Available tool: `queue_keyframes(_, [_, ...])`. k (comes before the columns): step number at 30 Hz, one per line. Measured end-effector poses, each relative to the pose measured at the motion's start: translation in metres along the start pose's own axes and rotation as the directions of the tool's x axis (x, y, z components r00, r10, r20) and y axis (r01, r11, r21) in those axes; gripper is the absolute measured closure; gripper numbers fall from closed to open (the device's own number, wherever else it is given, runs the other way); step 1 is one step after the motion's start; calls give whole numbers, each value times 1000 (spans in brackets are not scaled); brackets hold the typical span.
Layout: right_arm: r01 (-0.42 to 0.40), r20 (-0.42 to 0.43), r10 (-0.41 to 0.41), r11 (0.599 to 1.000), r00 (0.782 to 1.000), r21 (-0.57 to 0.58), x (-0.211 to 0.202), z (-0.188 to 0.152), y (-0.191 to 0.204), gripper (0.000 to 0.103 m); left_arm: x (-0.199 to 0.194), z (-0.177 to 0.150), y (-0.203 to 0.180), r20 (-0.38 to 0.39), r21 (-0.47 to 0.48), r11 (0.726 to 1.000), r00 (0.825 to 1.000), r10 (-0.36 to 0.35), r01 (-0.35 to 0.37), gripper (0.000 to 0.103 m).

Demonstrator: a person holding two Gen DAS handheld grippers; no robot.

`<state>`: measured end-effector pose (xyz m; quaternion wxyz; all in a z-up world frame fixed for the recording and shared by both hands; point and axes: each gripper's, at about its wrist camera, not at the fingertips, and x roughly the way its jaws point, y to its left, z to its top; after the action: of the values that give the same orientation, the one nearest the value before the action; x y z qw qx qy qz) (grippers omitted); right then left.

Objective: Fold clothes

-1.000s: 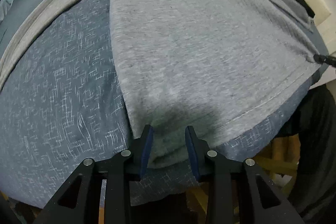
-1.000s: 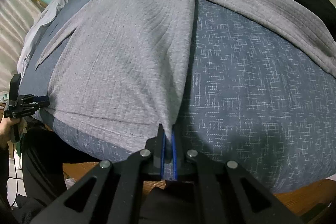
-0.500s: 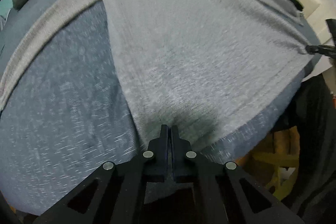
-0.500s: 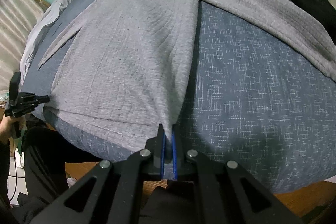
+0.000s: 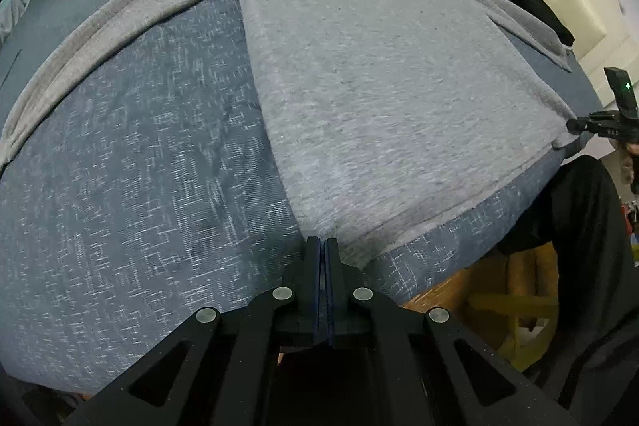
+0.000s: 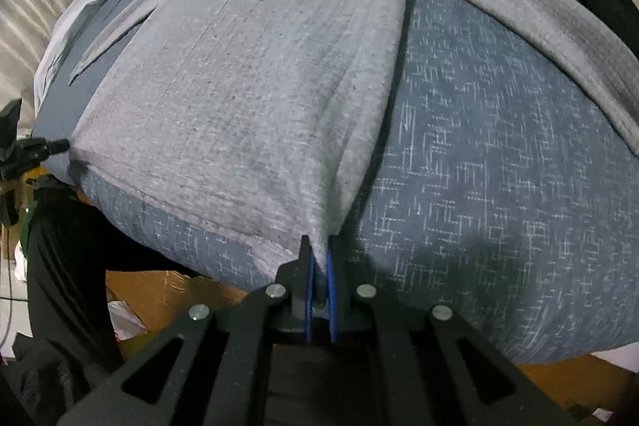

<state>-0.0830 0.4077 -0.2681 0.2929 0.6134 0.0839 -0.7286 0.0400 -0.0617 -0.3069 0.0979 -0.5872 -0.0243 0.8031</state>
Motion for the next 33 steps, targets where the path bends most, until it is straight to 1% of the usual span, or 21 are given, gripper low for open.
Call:
queue_keyframes(3, [-28,4,28,998,1000,49,-6,0,-10,90,-6,2,-3,7,-4,1000,1000,-8,8,101])
queue_keyframes(4, [-34,14,34,997,999,62,-10,0,-13,84,-8,-1,-1,13,-8,1000,1000,-11,11,101])
queue_keyframes(5, [-40,28,38,997,999,72,-14,1,-16,73,-7,0,0,11,-4,1000,1000,-8,8,101])
queue_keyframes(7, [-63,71,55,992,996,111,-22,3,-23,61,-5,2,1,6,5,1000,1000,-1,1,102])
queue_keyframes(9, [-127,118,108,978,987,167,-27,3,-32,61,-4,-1,2,2,12,1000,1000,7,-7,103])
queue_keyframes(11, [-161,131,136,964,982,212,-25,2,-38,58,-9,-3,6,6,1,1000,1000,-11,11,103])
queue_keyframes(14, [-153,82,136,955,987,254,-8,2,-42,55,-11,-3,11,14,-28,999,999,-33,33,102])
queue_keyframes(17, [-164,53,155,935,987,314,11,1,-48,55,-12,-1,22,41,-106,992,997,-64,68,102])
queue_keyframes(18, [-182,56,174,926,983,331,15,0,-49,55,-10,0,26,38,-128,989,996,-76,80,100])
queue_keyframes(21, [-180,49,174,926,984,332,22,-1,-46,55,0,3,35,31,-186,976,994,-107,111,80])
queue_keyframes(22, [-173,49,166,930,985,324,23,-1,-44,57,3,4,35,26,-195,973,992,-120,122,79])
queue_keyframes(23, [-169,51,162,934,986,315,22,-1,-42,67,6,4,35,22,-203,970,991,-132,134,79])
queue_keyframes(24, [-166,52,158,938,986,305,21,-2,-40,73,8,5,35,19,-208,967,990,-143,144,79])
queue_keyframes(25, [-164,51,156,942,986,294,20,-2,-38,86,11,6,34,16,-216,964,987,-157,157,79])
queue_keyframes(26, [-159,51,151,946,987,281,20,-2,-37,91,14,6,34,13,-224,959,985,-173,171,79])
queue_keyframes(27, [-152,52,144,952,988,265,18,-2,-36,92,18,7,35,8,-236,954,982,-187,184,79])
queue_keyframes(28, [-146,56,136,957,989,249,16,-3,-33,97,23,7,36,4,-247,949,979,-202,196,79])
queue_keyframes(30, [-134,72,121,965,990,225,10,-3,-29,97,25,5,35,-3,-253,944,975,-222,214,80])
queue_keyframes(31, [-134,81,118,966,990,219,7,-3,-27,98,26,5,36,-3,-256,941,973,-229,221,92])
queue_keyframes(32, [-134,88,118,967,989,215,3,-4,-28,98,27,5,37,-2,-260,938,972,-237,228,100])
queue_keyframes(33, [-133,92,116,968,989,211,0,-4,-30,98,26,5,38,3,-264,937,971,-237,229,99])
